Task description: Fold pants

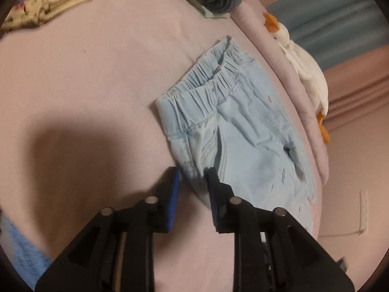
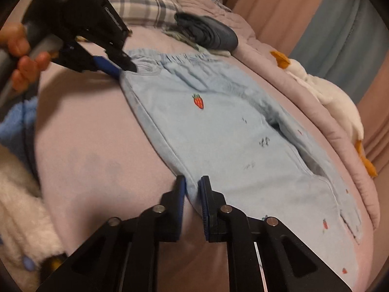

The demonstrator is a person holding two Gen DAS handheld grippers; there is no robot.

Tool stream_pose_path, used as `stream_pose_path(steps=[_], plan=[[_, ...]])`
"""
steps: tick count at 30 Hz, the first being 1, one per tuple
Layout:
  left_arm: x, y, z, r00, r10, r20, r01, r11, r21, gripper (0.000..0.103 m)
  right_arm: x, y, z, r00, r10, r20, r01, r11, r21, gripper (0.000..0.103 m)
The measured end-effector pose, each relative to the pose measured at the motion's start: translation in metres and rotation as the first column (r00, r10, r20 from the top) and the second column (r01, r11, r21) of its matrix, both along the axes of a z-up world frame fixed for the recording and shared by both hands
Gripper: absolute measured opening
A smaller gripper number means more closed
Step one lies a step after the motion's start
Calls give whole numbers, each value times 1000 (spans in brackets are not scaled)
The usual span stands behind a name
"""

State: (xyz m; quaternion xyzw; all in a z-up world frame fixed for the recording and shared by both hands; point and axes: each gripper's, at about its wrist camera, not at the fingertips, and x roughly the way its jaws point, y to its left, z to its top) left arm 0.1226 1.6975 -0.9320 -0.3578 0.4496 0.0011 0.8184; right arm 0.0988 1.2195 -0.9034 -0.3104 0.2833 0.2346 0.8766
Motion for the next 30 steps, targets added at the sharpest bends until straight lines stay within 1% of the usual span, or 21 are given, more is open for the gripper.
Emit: stream_pose_path(steps=[1, 2, 4, 5, 6, 7, 8, 9, 11, 12, 14, 15, 16, 18, 19, 20, 23, 25, 27, 28, 30], plan=[[16, -35, 7, 1000, -7, 4, 7, 999, 50, 33, 1, -2, 5, 1000, -4, -22, 5, 1000, 20, 14], [9, -30, 16, 1000, -12, 26, 9, 994, 104, 36, 2, -6, 11, 999, -7, -52, 9, 999, 51, 17], [34, -79, 41, 997, -26, 77, 10, 979, 203, 43, 4, -17, 25, 995, 8, -100, 5, 991, 132, 22], [39, -86, 55, 994, -37, 101, 11, 970, 245, 51, 5, -25, 33, 993, 11, -115, 10, 983, 185, 23], [46, -91, 64, 990, -59, 130, 20, 959, 282, 57, 5, -31, 38, 992, 7, -123, 21, 975, 220, 23], [56, -104, 75, 985, -92, 147, 43, 952, 304, 59, 11, -37, 43, 991, -14, -131, 47, 966, 253, 23], [57, -109, 76, 978, -135, 158, 78, 943, 323, 61, 18, -41, 45, 990, -48, -135, 84, 959, 272, 23], [67, -128, 76, 969, -192, 157, 128, 929, 347, 62, 27, -44, 45, 986, -91, -138, 126, 954, 272, 24], [73, -162, 63, 959, -264, 108, 197, 887, 418, 62, 39, -45, 39, 978, -140, -153, 176, 949, 261, 24], [76, -178, 51, 952, -300, 61, 241, 857, 456, 62, 44, -48, 34, 975, -148, -168, 189, 948, 257, 24], [84, -192, 25, 942, -331, -49, 309, 806, 504, 61, 49, -50, 15, 962, -183, -204, 222, 958, 184, 24], [81, -202, 11, 928, -359, -96, 354, 777, 521, 62, 49, -51, 5, 955, -198, -219, 233, 961, 147, 24], [63, -210, 10, 923, -382, -55, 344, 750, 565, 62, 43, -57, 1, 963, -176, -204, 212, 962, 172, 24], [62, -214, 13, 902, -428, -58, 380, 723, 576, 65, 36, -66, 1, 962, -159, -220, 201, 962, 184, 27], [63, -213, 16, 896, -441, -59, 393, 723, 567, 65, 36, -71, 2, 958, -156, -242, 205, 960, 191, 27], [70, -215, 19, 889, -454, -56, 409, 735, 541, 65, 37, -75, 4, 951, -155, -266, 209, 959, 190, 27], [89, -212, 30, 886, -463, -12, 414, 782, 466, 65, 49, -85, 16, 931, -151, -332, 229, 951, 210, 32], [113, -228, 34, 894, -449, 2, 389, 776, 496, 65, 62, -89, 30, 942, -135, -308, 217, 943, 252, 36], [136, -239, 40, 894, -447, 16, 367, 753, 547, 65, 81, -92, 42, 950, -127, -284, 210, 935, 285, 41], [141, -245, 42, 891, -453, 25, 363, 747, 557, 65, 92, -90, 47, 955, -124, -268, 203, 935, 291, 41], [170, -250, 47, 886, -462, 39, 370, 755, 542, 65, 121, -84, 55, 965, -112, -236, 181, 938, 297, 41]])
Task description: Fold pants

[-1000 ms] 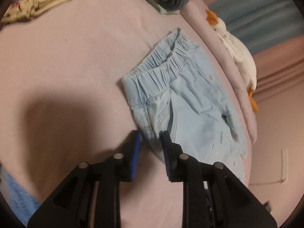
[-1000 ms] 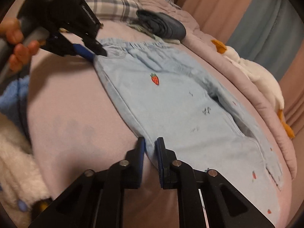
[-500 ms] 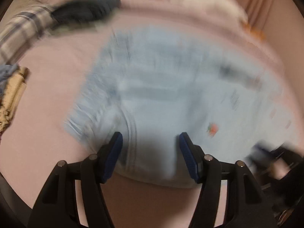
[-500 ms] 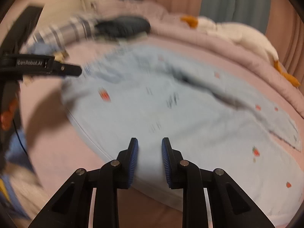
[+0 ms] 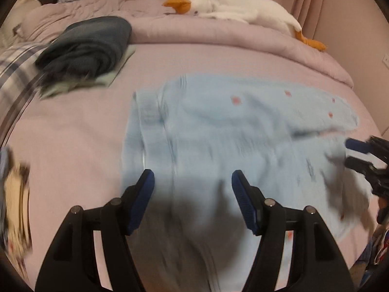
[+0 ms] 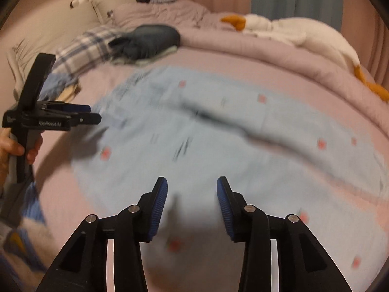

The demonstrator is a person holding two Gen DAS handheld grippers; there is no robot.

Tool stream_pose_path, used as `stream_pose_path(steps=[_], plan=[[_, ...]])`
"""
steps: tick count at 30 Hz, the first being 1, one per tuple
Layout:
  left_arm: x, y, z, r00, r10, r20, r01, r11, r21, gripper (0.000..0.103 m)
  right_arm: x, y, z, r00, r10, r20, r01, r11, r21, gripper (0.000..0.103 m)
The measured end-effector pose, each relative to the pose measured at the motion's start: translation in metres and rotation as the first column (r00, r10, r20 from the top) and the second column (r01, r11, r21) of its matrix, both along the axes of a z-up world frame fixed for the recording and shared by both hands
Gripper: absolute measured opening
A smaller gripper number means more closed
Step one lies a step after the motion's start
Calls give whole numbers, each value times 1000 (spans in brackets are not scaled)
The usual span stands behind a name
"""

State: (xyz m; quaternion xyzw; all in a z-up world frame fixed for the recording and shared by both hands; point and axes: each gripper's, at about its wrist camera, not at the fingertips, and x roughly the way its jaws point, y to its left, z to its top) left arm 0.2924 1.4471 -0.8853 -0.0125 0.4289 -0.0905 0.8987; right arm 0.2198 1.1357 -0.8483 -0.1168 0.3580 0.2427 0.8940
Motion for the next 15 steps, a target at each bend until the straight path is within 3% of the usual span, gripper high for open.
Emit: stream_pose_path(steps=[4, 10, 15], plan=[[58, -4, 2, 1000, 2, -11, -2, 1000, 21, 65, 74, 12, 9, 1000, 2, 31, -2, 1000, -29, 41], [129, -26, -23, 992, -39, -122, 40, 999, 4, 64, 162, 35, 6, 999, 47, 10, -45, 988, -145, 41], [153, -55, -42, 964, -139, -227, 115, 986, -117, 65, 204, 49, -9, 991, 120, -67, -132, 965, -228, 45]])
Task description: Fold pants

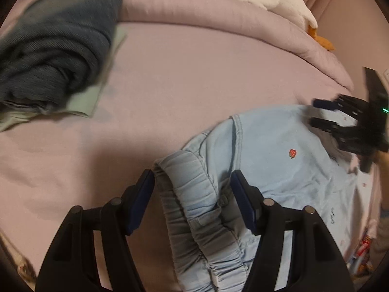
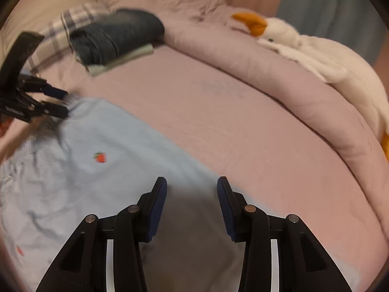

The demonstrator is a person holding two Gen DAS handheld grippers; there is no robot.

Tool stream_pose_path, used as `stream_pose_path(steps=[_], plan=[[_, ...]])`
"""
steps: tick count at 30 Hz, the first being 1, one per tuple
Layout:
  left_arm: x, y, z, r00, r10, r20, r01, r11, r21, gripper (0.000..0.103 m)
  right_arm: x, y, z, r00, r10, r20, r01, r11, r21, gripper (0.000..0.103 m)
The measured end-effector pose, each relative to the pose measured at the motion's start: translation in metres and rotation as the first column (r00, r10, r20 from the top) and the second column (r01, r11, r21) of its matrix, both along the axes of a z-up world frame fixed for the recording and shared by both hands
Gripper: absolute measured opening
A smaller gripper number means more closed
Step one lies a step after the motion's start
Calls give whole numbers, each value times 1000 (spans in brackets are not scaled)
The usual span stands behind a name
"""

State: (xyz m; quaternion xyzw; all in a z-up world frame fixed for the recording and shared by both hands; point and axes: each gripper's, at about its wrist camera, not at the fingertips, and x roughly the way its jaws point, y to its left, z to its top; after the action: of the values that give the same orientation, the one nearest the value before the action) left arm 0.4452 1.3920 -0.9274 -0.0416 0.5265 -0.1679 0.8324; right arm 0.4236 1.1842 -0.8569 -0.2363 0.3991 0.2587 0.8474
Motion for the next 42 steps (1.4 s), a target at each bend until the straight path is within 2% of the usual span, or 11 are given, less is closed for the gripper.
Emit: stream_pose_path(steps=[5, 8, 12, 16, 21, 25, 27, 31, 35, 40, 42], plan=[[6, -37, -13, 999, -30, -22, 29, 999, -31, 62, 32, -7, -24, 994, -4, -108, 1, 1000, -30, 57], [3, -65, -10, 999, -42, 15, 43, 996, -74, 35, 34, -13, -26, 989, -16, -146, 20, 999, 26, 55], [2, -107, -9, 997, -21, 68, 25, 998, -56, 27, 4, 2, -24, 994, 74, -85, -78, 996, -50, 7], [4, -144, -11, 995, 32, 95, -28, 999, -42, 28, 1, 5, -16, 998, 54, 11, -53, 993, -101, 5], [-4, -189, -3, 993, 49, 104, -52, 998, 30, 49, 6, 11, -28, 1000, 4, -14, -6, 989, -150, 5], [-5, -215, 20, 985, 42, 170, -51, 997, 51, 62, 4, -6, -6, 1000, 10, -27, -12, 998, -64, 24], [5, -229, 22, 986, 49, 161, -54, 998, 28, 67, 9, -15, -5, 999, -26, -20, 25, 998, -58, 54], [32, -238, 3, 999, -8, 48, 10, 999, -36, 66, 29, -18, -22, 992, -83, -96, 76, 995, -69, 55], [42, -257, -14, 995, -96, -2, 96, 995, 31, 65, 38, -21, -27, 983, -87, -163, 87, 996, -7, 55], [34, -269, -5, 992, -128, -13, 127, 990, -58, 30, 32, -22, -27, 983, -65, -171, 60, 998, -32, 49], [23, -277, -2, 990, -138, 14, 138, 990, -42, 26, 24, -18, -27, 988, -37, -149, 31, 999, -39, 24]])
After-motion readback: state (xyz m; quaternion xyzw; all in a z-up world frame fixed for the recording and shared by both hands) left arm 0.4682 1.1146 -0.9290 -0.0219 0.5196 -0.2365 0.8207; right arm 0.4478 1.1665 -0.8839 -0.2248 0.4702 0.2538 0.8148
